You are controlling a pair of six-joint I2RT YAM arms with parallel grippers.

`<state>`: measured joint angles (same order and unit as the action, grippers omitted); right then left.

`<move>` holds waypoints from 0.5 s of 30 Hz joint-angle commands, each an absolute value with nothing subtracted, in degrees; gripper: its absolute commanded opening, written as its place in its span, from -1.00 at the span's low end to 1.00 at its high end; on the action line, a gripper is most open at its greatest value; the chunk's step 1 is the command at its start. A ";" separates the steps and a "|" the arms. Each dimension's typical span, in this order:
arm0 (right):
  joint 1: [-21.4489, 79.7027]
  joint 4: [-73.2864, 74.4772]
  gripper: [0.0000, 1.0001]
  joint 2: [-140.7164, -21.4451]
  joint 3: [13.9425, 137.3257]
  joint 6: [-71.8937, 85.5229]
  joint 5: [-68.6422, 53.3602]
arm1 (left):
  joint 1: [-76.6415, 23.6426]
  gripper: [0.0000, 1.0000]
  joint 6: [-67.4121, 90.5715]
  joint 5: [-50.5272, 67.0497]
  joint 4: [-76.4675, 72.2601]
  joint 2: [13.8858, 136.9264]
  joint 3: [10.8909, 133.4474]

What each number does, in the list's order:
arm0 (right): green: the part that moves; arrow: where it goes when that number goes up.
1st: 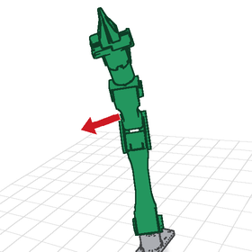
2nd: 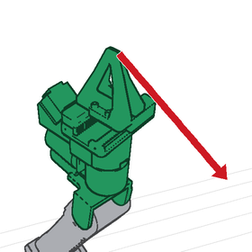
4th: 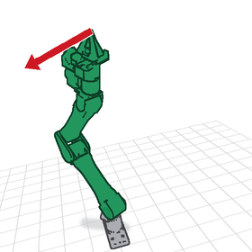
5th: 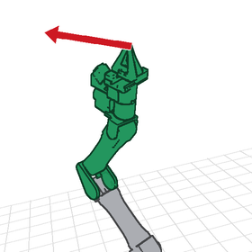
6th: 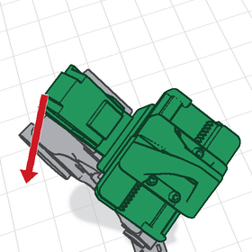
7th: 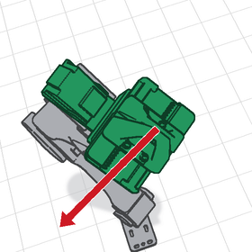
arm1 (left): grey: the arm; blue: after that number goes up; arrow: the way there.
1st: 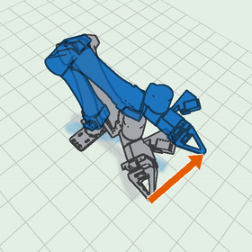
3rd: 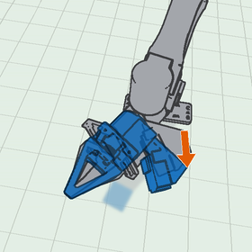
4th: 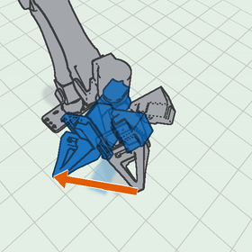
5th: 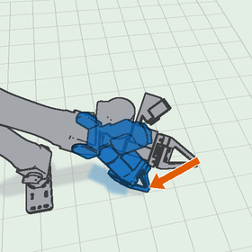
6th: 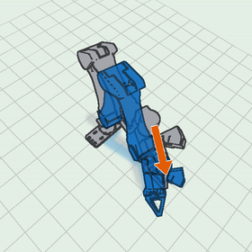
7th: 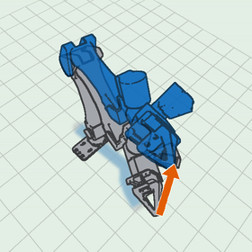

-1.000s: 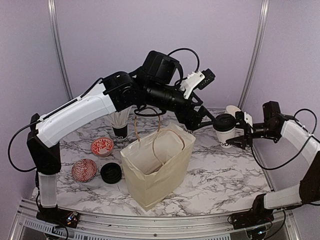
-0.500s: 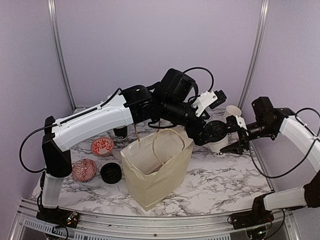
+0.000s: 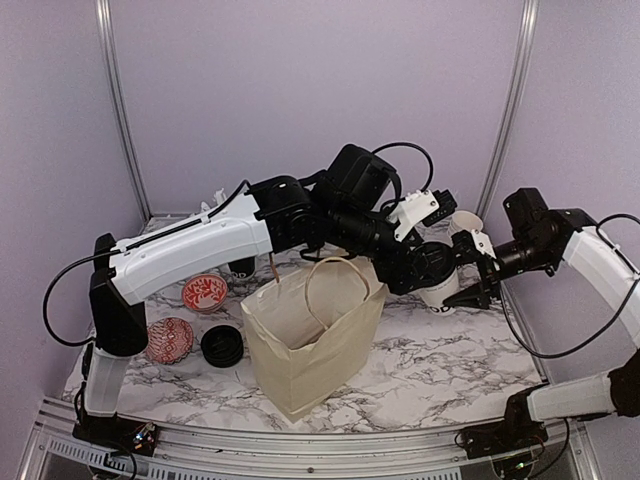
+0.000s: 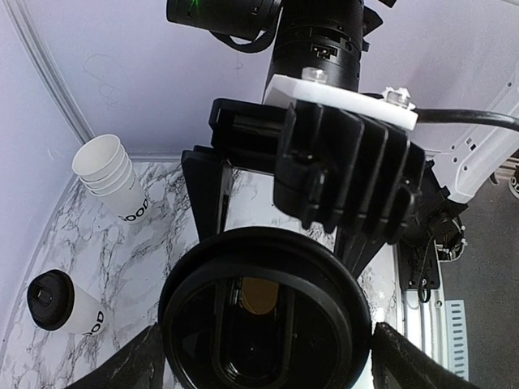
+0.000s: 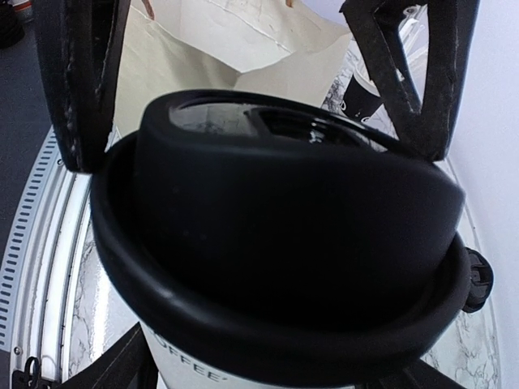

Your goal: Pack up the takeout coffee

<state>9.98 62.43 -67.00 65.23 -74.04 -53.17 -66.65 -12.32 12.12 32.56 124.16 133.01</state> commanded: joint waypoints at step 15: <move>11.23 65.18 0.57 -65.46 69.17 -74.32 -52.01 | -66.80 0.56 -12.06 18.91 32.65 124.72 133.68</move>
<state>10.55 65.73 -66.46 66.57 -74.89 -51.46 -66.32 -12.25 16.03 32.51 124.18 133.01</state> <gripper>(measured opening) 0.782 0.785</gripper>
